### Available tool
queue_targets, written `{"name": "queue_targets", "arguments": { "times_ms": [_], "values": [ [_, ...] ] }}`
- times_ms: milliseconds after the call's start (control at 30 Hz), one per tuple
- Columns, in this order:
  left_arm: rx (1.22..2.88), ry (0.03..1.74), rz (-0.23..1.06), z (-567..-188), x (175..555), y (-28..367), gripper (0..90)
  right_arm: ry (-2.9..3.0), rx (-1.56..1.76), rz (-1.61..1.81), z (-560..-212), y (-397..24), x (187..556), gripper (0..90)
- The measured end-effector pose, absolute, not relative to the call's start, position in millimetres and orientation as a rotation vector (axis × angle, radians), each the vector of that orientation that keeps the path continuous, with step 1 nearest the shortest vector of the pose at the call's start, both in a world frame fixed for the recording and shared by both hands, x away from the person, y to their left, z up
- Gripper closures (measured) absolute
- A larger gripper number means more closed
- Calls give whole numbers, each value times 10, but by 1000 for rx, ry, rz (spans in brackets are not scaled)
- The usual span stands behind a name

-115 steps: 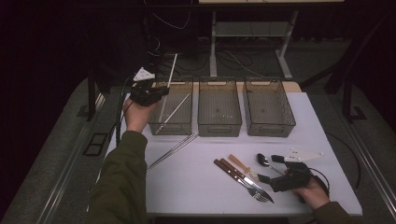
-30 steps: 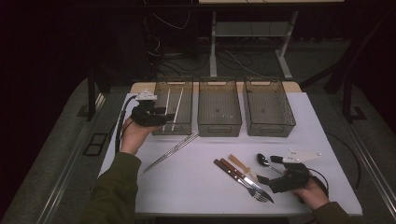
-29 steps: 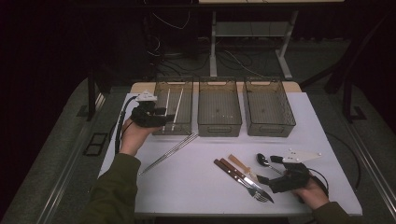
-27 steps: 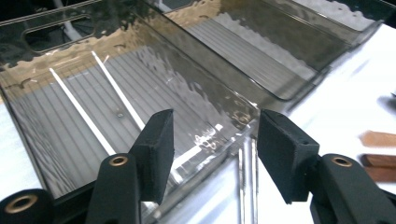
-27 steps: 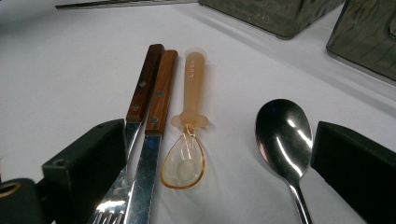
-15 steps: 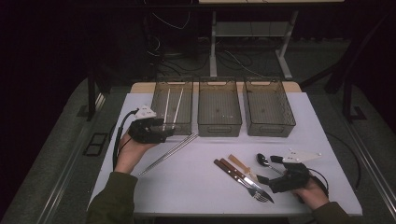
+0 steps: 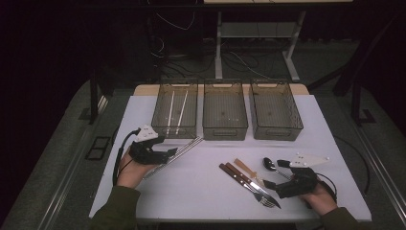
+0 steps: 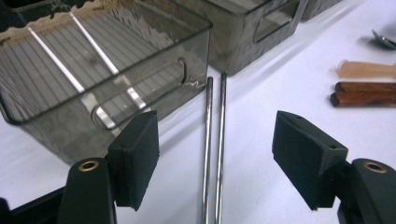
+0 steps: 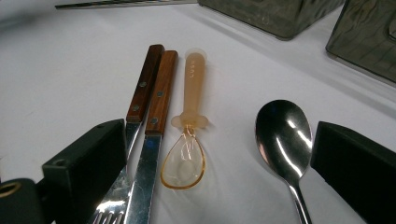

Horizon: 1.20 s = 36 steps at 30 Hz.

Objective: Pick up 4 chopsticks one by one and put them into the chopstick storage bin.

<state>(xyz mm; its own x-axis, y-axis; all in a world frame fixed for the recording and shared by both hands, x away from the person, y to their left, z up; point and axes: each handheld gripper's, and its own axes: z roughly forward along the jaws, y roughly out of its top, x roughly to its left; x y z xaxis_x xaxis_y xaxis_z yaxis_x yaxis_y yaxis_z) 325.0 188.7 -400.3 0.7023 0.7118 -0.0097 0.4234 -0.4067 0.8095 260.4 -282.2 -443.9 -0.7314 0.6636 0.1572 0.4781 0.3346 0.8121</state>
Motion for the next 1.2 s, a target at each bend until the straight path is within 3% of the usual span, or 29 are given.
{"name": "queue_targets", "arguments": {
  "times_ms": [133, 367, 533, 667, 1200],
  "values": [
    [2068, 888, 421, -4061, 3267, 1929, 319, 2395, 1040, 1345, -4442, -2822, 2611, 38],
    [2096, 909, 406, -4123, 3294, 1958, 437, 2395, 1033, 1342, -4435, -2817, 2602, 38],
    [2125, 910, 371, -4151, 3320, 1970, 602, 2399, 1026, 1346, -4435, -2814, 2601, 38],
    [2159, 913, 342, -4208, 3348, 1962, 678, 2400, 1026, 1345, -4434, -2812, 2601, 38],
    [2170, 916, 233, -4393, 3516, 1831, 766, 2408, 1016, 1343, -4431, -2810, 2602, 38]
  ]
}}
